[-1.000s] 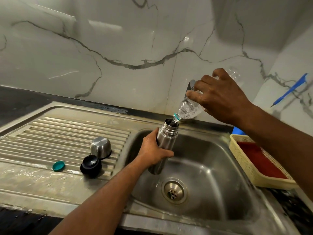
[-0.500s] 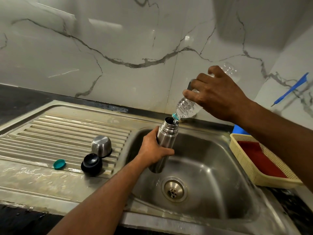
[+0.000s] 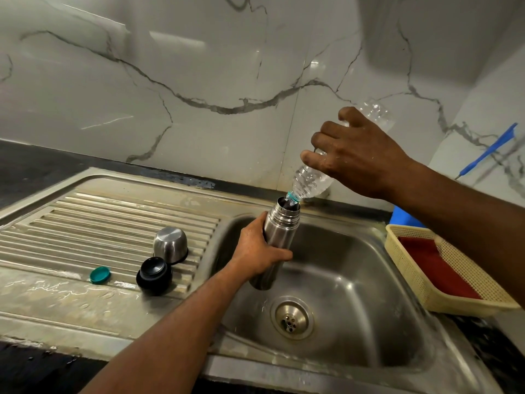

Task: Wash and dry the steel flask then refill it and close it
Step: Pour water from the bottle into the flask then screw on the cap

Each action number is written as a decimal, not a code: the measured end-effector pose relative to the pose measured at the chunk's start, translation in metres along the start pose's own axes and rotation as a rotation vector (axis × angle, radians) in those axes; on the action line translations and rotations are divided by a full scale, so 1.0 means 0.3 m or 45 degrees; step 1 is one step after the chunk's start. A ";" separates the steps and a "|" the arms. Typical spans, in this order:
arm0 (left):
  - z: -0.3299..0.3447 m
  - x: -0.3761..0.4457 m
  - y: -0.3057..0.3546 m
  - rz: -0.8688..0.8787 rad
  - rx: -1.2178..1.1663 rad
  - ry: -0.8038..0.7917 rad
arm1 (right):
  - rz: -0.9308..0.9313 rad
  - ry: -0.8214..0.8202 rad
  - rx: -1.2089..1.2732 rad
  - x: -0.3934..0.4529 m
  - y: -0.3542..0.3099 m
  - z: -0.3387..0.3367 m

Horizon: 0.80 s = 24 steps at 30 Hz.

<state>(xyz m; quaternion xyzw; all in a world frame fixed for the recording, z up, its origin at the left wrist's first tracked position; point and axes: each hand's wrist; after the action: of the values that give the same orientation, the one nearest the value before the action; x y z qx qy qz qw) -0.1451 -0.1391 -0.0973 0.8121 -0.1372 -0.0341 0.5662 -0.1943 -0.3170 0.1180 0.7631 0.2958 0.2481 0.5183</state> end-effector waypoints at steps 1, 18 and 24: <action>-0.001 -0.001 0.001 0.003 -0.001 0.000 | -0.012 0.001 -0.004 0.002 0.001 0.000; -0.003 0.001 -0.002 0.008 -0.015 0.004 | -0.023 0.015 -0.045 0.019 -0.009 -0.005; 0.000 0.004 -0.005 0.006 -0.014 0.004 | 0.001 0.027 -0.054 0.013 -0.008 -0.009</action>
<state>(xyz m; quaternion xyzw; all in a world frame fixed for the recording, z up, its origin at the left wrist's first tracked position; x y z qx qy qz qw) -0.1436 -0.1388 -0.0985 0.8087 -0.1381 -0.0320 0.5709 -0.1939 -0.3120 0.1168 0.7494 0.2959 0.2625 0.5310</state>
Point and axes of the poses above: each hand's wrist, its own x-axis towards the middle knuckle, its own z-axis out of the palm, y = z × x, and after that the axes turned 9 degrees about -z, right-handed
